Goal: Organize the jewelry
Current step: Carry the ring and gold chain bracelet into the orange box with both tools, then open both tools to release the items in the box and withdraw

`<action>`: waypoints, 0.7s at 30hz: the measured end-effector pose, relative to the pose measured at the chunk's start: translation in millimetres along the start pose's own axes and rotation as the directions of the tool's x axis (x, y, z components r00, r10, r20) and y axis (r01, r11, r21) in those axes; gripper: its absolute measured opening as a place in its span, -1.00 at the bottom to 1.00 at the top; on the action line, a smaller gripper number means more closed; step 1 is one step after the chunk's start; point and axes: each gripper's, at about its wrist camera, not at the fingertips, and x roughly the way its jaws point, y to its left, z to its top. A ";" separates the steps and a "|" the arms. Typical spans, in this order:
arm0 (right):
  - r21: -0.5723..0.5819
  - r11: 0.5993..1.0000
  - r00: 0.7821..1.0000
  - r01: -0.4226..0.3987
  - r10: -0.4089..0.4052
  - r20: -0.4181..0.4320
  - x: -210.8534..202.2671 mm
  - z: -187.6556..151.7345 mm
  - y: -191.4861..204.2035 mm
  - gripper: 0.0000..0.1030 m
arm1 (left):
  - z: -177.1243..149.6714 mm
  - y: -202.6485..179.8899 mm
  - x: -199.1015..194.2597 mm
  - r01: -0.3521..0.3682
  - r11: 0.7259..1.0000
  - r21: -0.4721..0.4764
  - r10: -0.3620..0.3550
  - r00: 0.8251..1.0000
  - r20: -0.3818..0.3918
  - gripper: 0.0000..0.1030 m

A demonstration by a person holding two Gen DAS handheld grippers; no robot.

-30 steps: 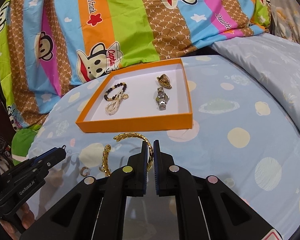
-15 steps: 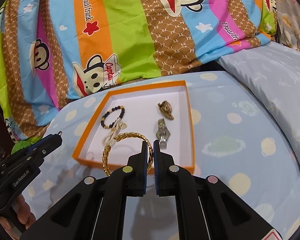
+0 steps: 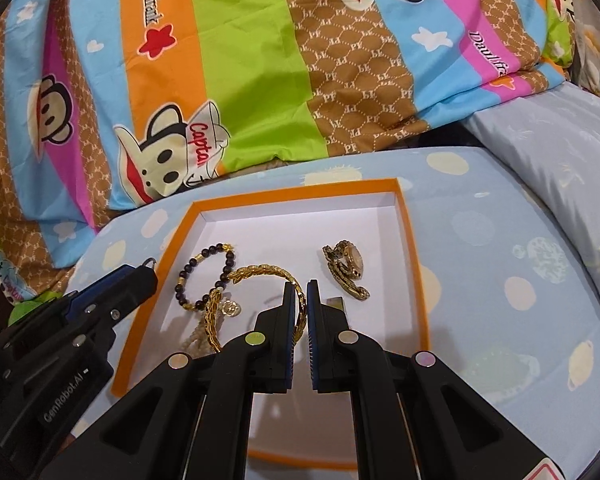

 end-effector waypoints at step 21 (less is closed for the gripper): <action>-0.012 0.999 0.999 0.033 -0.033 0.004 18.0 -3.8 -0.7 -0.77 | -17.0 6.3 16.4 -0.006 1.000 -0.008 0.005 0.999 -0.049 -0.46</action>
